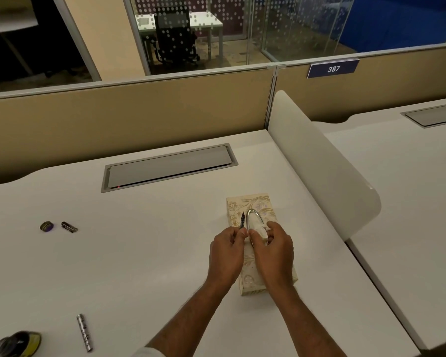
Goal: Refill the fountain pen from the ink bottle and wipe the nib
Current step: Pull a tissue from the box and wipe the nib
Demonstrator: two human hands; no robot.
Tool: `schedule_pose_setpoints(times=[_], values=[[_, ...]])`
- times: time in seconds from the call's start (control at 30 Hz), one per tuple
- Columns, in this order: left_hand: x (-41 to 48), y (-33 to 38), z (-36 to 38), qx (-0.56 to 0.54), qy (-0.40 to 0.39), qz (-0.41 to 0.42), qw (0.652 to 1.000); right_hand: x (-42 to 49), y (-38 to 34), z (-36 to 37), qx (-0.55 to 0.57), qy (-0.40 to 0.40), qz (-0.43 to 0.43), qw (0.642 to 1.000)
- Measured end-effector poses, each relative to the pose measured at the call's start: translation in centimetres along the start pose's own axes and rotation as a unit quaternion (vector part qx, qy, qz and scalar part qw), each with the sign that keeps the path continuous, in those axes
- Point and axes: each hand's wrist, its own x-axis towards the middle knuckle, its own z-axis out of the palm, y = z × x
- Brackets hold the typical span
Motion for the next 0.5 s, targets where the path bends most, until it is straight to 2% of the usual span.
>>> schedule_pose_setpoints(times=[0.17,0.5], values=[[0.1,-0.2,0.1,0.011,0.006,0.004,1.0,0.9,0.2,0.4,-0.101,-0.005,-0.007,0.995],[-0.1,0.4,0.4,0.045,0.008,0.022,0.999,1.6,0.1,0.1,-0.061,-0.016,0.015,0.998]])
